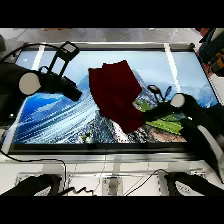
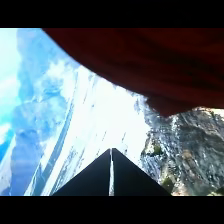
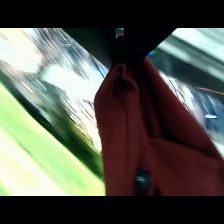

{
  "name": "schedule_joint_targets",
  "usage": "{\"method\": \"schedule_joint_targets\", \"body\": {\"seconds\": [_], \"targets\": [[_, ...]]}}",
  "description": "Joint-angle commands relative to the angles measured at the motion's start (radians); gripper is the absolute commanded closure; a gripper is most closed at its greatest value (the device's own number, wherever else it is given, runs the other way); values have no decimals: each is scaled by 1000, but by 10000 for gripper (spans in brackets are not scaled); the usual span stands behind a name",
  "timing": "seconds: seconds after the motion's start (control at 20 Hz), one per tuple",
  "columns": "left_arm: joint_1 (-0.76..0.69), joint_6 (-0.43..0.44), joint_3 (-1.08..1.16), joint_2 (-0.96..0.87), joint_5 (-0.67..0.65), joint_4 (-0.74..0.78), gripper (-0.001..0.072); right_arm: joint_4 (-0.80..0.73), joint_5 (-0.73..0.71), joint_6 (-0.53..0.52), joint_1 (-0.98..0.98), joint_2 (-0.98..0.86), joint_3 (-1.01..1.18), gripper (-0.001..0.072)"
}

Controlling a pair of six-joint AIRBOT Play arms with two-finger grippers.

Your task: Fold the clothes and pants, and hang the long-sleeved shirts on hangers.

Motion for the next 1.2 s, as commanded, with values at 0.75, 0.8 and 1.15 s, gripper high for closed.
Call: {"method": "schedule_joint_targets", "body": {"seconds": [0.75, 0.8, 1.15], "targets": [[138, -177, -109, -578, 319, -652, -5, -259, 323, 206, 2, 725, -47, 696], [138, -165, -109, -602, 345, -655, -4, -259, 322, 206, 2, 725, -47, 696], [126, -165, -108, -717, 582, -838, 83, -259, 240, 208, 2, 725, -47, 695]]}}
